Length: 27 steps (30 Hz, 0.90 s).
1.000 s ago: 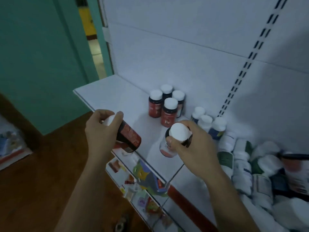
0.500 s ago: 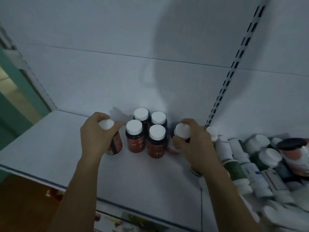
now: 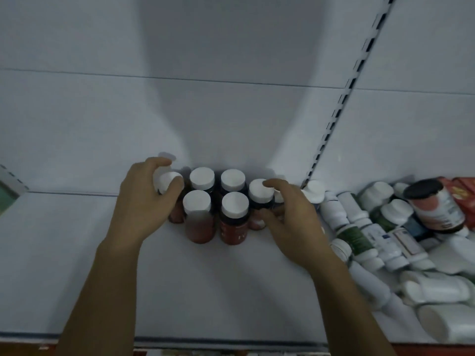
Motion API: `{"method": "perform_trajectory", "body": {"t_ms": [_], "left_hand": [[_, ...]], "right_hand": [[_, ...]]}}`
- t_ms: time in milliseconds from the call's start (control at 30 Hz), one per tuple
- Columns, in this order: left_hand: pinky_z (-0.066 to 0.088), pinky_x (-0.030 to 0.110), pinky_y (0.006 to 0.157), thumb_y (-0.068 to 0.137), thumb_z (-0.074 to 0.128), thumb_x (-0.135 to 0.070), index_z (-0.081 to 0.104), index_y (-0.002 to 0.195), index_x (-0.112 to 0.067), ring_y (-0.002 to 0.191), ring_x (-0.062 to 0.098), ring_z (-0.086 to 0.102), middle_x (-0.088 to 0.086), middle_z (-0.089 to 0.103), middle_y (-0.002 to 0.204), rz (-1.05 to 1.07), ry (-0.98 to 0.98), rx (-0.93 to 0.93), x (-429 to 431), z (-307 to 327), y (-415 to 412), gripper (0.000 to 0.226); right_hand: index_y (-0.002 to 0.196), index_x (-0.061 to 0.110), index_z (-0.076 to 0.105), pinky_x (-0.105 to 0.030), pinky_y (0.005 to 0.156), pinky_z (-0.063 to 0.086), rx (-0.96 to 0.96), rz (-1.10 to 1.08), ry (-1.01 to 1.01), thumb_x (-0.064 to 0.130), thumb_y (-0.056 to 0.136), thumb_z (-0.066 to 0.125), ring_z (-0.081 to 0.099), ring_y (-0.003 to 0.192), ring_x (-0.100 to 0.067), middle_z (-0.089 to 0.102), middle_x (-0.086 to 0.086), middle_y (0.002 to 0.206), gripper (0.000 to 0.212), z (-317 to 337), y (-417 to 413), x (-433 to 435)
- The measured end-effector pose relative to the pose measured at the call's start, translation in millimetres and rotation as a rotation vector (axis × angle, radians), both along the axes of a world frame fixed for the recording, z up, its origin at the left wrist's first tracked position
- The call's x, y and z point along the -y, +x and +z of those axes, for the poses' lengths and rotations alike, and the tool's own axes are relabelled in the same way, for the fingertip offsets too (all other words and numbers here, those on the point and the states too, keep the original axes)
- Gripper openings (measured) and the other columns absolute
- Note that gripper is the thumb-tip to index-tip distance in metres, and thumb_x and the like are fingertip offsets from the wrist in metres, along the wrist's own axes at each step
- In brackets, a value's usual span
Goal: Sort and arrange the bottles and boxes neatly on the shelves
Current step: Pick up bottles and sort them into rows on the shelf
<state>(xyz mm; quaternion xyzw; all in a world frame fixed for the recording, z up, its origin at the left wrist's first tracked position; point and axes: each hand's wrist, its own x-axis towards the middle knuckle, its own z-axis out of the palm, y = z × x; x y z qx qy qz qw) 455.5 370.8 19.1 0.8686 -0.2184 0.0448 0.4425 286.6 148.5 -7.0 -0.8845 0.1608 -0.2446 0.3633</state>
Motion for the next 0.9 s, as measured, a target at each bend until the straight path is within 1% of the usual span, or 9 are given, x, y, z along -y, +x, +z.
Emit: {"method": "perform_trajectory", "body": {"t_ms": [67,200,300,367,500,600,700,800,900], "left_hand": [[0.04,0.033,0.095,0.09,0.068,-0.04,0.058,0.125,-0.036,0.117,0.017,0.051,-0.006,0.053,0.121,-0.033,0.09,0.08,8.6,15.8,0.7,0.037],[0.036,0.032,0.1,0.091,0.07,-0.029,0.056,0.132,-0.032,0.129,0.023,0.046,0.0,0.051,0.138,-0.199,0.213,0.146,43.2,37.4,-6.0,0.044],[0.034,0.03,0.102,0.091,0.071,-0.02,0.058,0.13,-0.029,0.127,0.019,0.047,-0.004,0.053,0.135,-0.39,0.216,0.204,79.0,38.5,-23.7,0.043],[0.038,0.037,0.104,0.091,0.071,-0.019,0.058,0.13,-0.03,0.125,0.018,0.047,-0.007,0.052,0.134,-0.489,0.231,0.212,101.5,37.2,-37.0,0.043],[0.041,0.047,0.104,0.089,0.073,-0.021,0.057,0.134,-0.03,0.124,0.018,0.048,-0.006,0.054,0.134,-0.652,0.349,0.2,139.8,34.7,-61.0,0.048],[0.043,0.044,0.101,0.089,0.075,-0.019,0.059,0.133,-0.03,0.121,0.016,0.051,-0.006,0.057,0.132,-0.746,0.349,0.17,163.0,33.2,-78.3,0.049],[0.041,0.031,0.097,0.09,0.071,-0.014,0.059,0.133,-0.028,0.121,0.013,0.052,-0.007,0.057,0.133,-0.735,0.343,0.165,180.2,29.2,-86.6,0.047],[0.04,0.027,0.092,0.09,0.071,-0.016,0.06,0.13,-0.029,0.113,0.009,0.055,-0.009,0.059,0.126,-0.712,0.292,0.155,195.1,25.3,-100.7,0.044],[0.046,0.032,0.093,0.09,0.073,-0.022,0.06,0.129,-0.03,0.107,0.01,0.056,-0.008,0.061,0.12,-0.748,0.289,0.146,218.4,20.1,-125.9,0.041]], "right_hand": [[0.127,0.036,0.055,-0.012,0.075,0.045,-0.002,-0.018,-0.012,0.017,0.091,0.07,0.062,0.086,-0.002,0.052,0.018,0.115,0.044,5.9,-6.5,3.8],[0.121,0.04,0.056,-0.008,0.075,0.045,0.014,-0.093,-0.036,0.02,0.092,0.068,0.063,0.089,-0.001,0.054,0.02,0.116,0.037,15.1,-34.6,23.8],[0.117,0.04,0.057,-0.015,0.077,0.047,-0.033,-0.204,-0.06,0.02,0.092,0.068,0.062,0.09,-0.003,0.057,0.018,0.111,0.033,15.7,-59.6,50.0],[0.119,0.035,0.059,-0.021,0.076,0.046,-0.092,-0.268,-0.078,0.022,0.093,0.068,0.06,0.091,-0.005,0.059,0.013,0.111,0.03,15.7,-75.5,66.7],[0.124,0.026,0.061,-0.02,0.078,0.038,-0.191,-0.3,-0.135,0.023,0.094,0.068,0.054,0.094,-0.007,0.059,0.009,0.109,0.032,20.0,-106.6,99.6],[0.129,0.022,0.061,-0.026,0.083,0.043,-0.281,-0.302,-0.158,0.02,0.093,0.069,0.059,0.099,-0.015,0.064,0.003,0.113,0.037,27.6,-129.6,127.2],[0.136,0.025,0.054,-0.037,0.091,0.05,-0.528,-0.197,-0.166,0.02,0.092,0.069,0.059,0.112,-0.022,0.063,-0.002,0.126,0.048,26.3,-147.0,148.7],[0.145,0.033,0.045,-0.036,0.101,0.043,-0.763,-0.09,-0.257,0.033,0.085,0.074,0.046,0.128,-0.026,0.052,0.001,0.141,0.067,12.8,-158.8,153.2],[0.149,0.033,0.04,-0.036,0.103,0.04,-0.694,-0.014,-0.24,0.03,0.082,0.075,0.041,0.131,-0.025,0.046,0.001,0.144,0.075,2.9,-165.9,157.2]]}}
